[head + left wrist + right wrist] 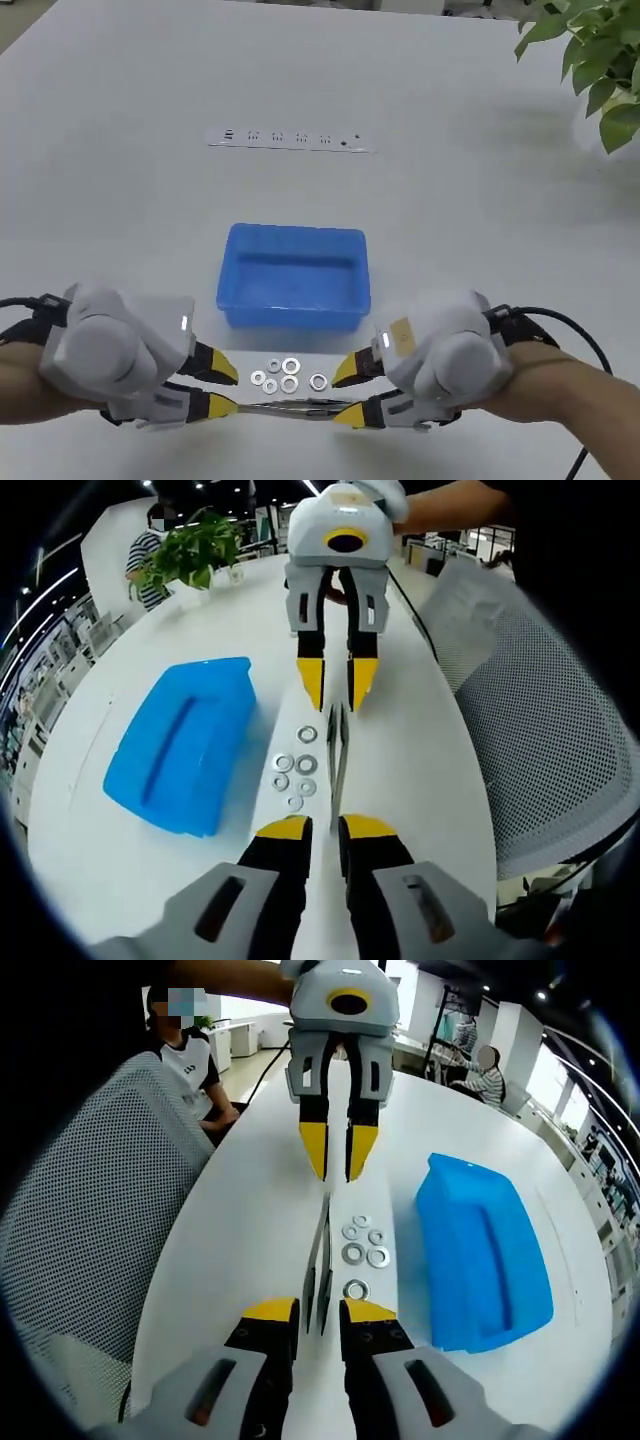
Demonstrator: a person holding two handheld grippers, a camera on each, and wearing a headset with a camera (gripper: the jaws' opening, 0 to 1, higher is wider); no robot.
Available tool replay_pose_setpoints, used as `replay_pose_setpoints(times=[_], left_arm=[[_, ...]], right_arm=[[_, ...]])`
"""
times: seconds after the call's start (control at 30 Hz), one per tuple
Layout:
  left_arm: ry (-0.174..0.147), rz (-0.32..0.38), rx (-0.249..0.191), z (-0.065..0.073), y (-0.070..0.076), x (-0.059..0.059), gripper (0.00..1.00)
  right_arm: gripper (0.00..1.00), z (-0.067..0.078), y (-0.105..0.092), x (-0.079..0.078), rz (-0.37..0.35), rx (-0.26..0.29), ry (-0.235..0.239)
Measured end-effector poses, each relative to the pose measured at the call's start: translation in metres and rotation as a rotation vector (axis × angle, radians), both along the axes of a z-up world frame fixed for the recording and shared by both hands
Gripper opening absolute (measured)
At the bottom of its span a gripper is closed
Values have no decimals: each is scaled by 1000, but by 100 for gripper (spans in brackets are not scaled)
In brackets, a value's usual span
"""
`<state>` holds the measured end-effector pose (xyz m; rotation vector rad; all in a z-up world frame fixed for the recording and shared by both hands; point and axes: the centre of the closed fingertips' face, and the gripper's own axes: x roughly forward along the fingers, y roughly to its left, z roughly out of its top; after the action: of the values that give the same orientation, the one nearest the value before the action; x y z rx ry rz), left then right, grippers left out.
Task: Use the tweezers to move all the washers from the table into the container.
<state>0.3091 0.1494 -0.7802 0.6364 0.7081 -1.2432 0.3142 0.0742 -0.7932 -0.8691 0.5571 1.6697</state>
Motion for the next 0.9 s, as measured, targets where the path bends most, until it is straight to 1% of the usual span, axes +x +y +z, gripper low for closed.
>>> replay_pose_setpoints(times=[0.13, 0.23, 0.4, 0.53, 0.63, 0.73, 0.9], left_arm=[[7, -17, 13, -6, 0, -1, 13], [15, -29, 24, -9, 0, -2, 11], [18, -54, 52, -17, -2, -3, 9], [17, -63, 56, -20, -2, -3, 8], [19, -70, 69, -24, -1, -3, 7], [19, -72, 64, -24, -2, -4, 6], [9, -66, 58, -23, -2, -2, 6]], right_arm=[[17, -7, 1, -1, 16, -20, -1], [15, -7, 2, -2, 14, -19, 8], [13, -7, 4, 0, 12, -18, 12], [12, -8, 5, 0, 12, -21, 16], [12, -10, 5, -1, 14, -27, 21], [12, -11, 5, 0, 9, -28, 21], [11, -13, 5, -1, -1, -27, 31]])
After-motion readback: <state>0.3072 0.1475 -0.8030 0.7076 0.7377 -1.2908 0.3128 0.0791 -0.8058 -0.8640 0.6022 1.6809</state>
